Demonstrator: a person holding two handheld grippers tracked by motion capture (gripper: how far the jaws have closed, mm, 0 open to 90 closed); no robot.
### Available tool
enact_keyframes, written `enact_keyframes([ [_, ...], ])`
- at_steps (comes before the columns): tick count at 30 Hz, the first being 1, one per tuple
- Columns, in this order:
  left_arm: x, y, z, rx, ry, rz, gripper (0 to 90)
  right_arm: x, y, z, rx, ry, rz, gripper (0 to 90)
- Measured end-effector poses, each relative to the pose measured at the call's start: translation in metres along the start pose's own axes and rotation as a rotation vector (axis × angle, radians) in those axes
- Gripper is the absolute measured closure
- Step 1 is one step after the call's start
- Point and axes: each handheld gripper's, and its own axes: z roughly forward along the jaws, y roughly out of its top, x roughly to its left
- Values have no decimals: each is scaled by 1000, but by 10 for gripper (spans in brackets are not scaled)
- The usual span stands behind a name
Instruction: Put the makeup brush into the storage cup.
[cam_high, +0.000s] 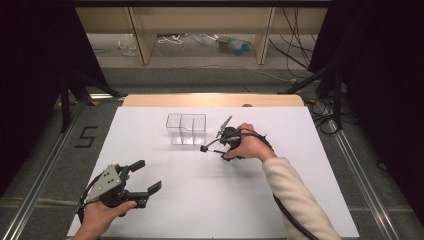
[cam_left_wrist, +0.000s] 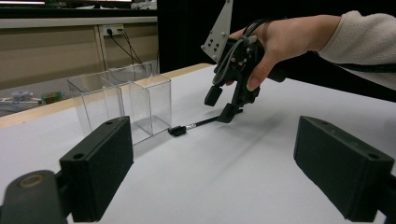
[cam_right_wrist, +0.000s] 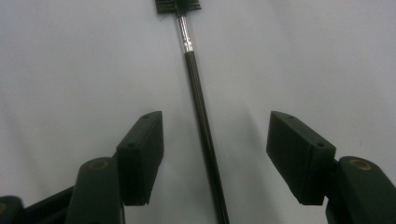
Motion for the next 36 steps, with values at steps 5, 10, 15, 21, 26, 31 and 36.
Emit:
enact_keyframes([
  [5, 0, 0, 0, 2, -2, -2, 120, 1, -1, 3, 14, 7, 3, 406],
  [10, 1, 0, 0, 2, -3, 1, 120, 1, 0, 3, 22, 39, 12, 487],
  [15, 0, 0, 1, 2, -3, -4, 121, 0, -1, 3, 19, 64, 25, 542],
  [21, 1, -1, 1, -7, -9, -2, 121, -2, -1, 3, 20, 86, 29, 587],
  [26, 0, 0, 1, 3, -3, 0, 120, -1, 0, 3, 25, 95, 23, 610],
  [31, 1, 0, 0, 2, -3, 1, 121, 0, 2, 2, 40, 106, 8, 668],
  [36, 1, 0, 0, 2, -3, 1, 121, 2, 2, 2, 42, 114, 2, 728],
])
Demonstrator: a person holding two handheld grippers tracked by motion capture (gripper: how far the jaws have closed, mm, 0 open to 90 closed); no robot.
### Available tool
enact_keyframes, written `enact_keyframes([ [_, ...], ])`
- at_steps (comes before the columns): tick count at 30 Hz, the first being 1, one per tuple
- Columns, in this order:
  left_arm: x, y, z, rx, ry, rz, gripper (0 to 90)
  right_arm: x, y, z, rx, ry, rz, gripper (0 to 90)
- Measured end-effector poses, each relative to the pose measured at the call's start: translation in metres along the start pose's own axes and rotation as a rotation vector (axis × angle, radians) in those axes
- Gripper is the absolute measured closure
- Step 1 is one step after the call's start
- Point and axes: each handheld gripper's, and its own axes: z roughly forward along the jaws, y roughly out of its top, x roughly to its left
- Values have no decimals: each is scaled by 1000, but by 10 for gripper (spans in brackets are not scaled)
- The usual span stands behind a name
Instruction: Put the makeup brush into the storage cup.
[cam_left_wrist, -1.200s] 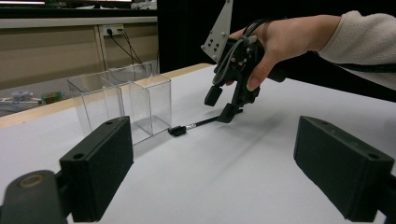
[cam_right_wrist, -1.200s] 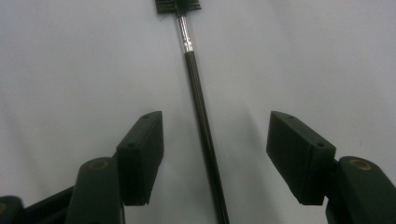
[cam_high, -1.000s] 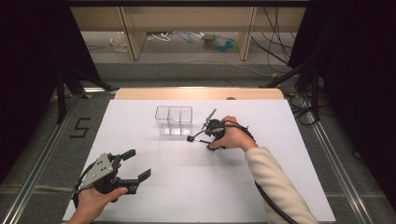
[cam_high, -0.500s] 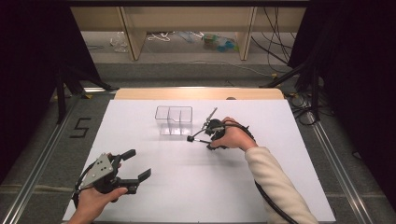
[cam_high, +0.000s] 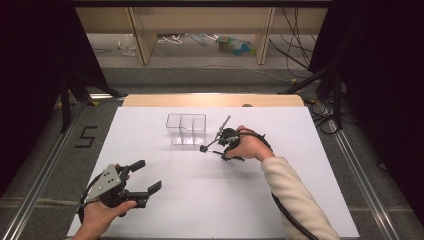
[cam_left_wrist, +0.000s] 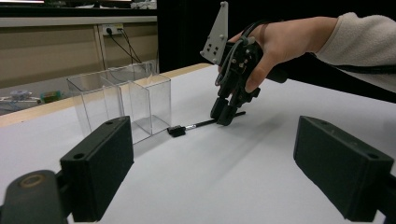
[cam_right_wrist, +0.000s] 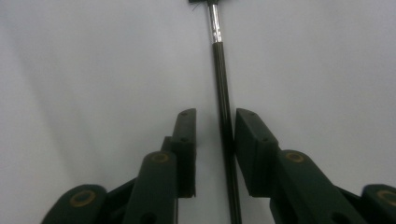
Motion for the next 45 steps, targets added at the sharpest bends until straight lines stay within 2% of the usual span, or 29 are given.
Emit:
enact_keyframes([
  [1, 0, 0, 0, 0, 0, 0, 121, 0, 0, 0, 2, 8, -5, 761],
  [5, 0, 0, 0, 1, 1, 1, 121, 1, 1, 0, 5, 12, -6, 803],
  [8, 0, 0, 0, 0, 1, 1, 121, 1, 1, 0, 8, 29, 8, 853],
  [24, 0, 0, 0, 1, 1, 2, 121, 0, 1, -1, 8, 29, 23, 858],
  [32, 0, 0, 0, 2, 1, 0, 122, 0, 1, -5, -1, 25, 17, 858],
  [41, 1, 0, 0, 4, 2, 2, 123, 1, -1, -8, -1, 43, 20, 858],
  [45, 1, 0, 0, 3, 2, 0, 123, 2, -1, -13, -9, 34, 26, 858],
])
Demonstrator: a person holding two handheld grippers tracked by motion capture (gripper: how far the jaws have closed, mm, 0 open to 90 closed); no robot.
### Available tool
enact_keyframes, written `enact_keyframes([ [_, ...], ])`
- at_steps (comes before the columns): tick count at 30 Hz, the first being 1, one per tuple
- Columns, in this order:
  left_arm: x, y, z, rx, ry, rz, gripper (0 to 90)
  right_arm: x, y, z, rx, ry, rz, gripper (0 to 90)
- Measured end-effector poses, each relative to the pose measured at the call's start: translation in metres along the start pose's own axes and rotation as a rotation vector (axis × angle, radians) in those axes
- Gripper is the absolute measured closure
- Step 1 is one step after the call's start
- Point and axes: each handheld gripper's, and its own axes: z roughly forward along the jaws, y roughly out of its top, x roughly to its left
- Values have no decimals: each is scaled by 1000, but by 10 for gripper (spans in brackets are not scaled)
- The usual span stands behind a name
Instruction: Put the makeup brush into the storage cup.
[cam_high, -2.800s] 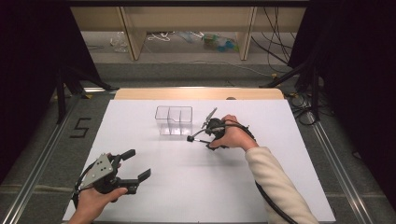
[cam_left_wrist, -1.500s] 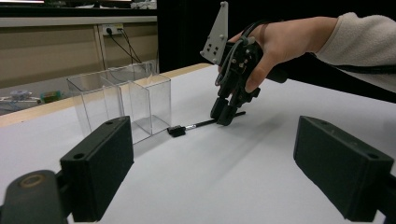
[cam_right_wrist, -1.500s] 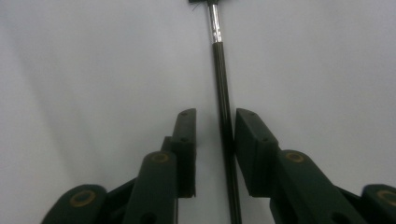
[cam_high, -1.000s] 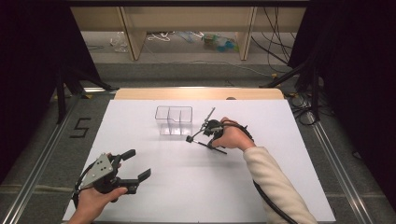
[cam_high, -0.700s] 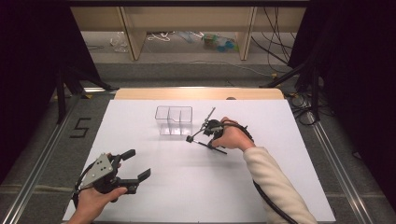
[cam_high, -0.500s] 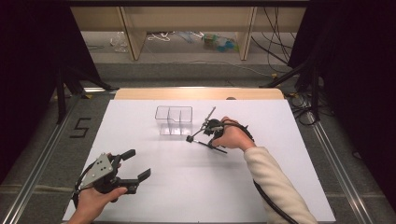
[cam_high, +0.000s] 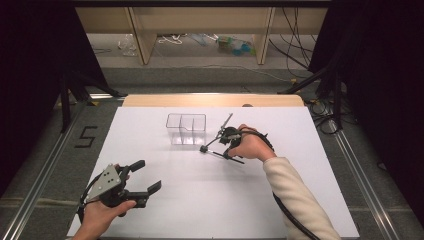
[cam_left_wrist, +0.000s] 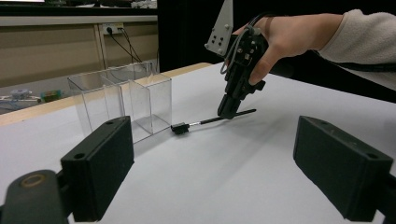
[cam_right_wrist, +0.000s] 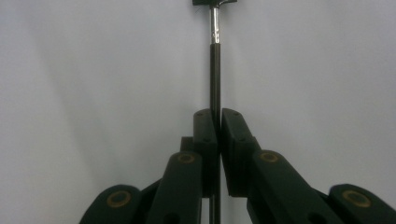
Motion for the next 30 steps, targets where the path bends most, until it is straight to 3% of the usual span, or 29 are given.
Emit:
enact_keyframes([
  [9, 0, 0, 0, 0, 3, 0, 123, 2, -4, -7, -10, 13, -17, 858],
  [14, -1, 0, 0, 1, 8, -22, 124, 4, -7, -10, -31, 20, -22, 858],
  [30, 0, 0, 1, 4, 10, -10, 127, 8, -15, -23, -99, 12, -35, 858],
])
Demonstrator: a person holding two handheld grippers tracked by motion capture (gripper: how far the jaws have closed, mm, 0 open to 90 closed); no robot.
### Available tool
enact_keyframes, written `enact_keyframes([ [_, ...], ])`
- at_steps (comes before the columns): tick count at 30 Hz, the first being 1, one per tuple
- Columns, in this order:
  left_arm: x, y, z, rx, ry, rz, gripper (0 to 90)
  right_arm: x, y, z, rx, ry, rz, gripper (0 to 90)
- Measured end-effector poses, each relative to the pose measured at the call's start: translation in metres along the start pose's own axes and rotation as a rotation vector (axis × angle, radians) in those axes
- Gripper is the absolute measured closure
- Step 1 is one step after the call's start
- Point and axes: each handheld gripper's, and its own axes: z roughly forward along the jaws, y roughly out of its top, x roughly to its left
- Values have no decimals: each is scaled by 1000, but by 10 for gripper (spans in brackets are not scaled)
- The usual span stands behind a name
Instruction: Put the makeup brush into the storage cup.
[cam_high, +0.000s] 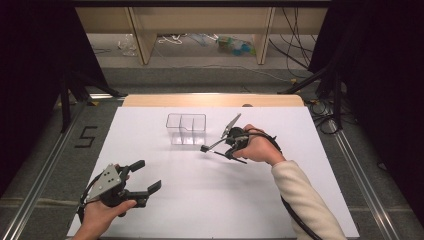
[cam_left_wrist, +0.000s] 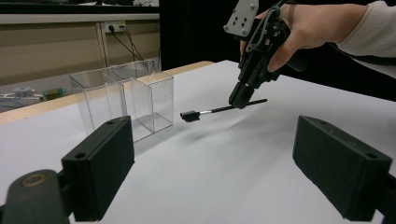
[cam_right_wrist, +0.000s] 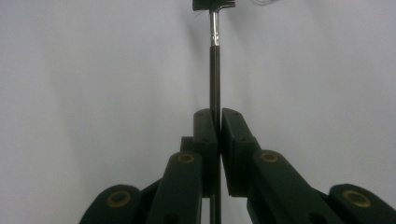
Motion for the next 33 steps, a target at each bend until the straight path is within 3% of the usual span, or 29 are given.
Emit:
enact_keyframes([
  [8, 0, 0, 0, 5, 0, 7, 128, 4, -3, -4, -9, -3, -3, 858],
  [20, 1, 0, 1, 11, 7, 2, 131, 14, -9, -16, -130, -12, -21, 859],
  [33, 2, -1, 2, 18, 8, -10, 136, 22, -22, -26, -247, -23, 13, 859],
])
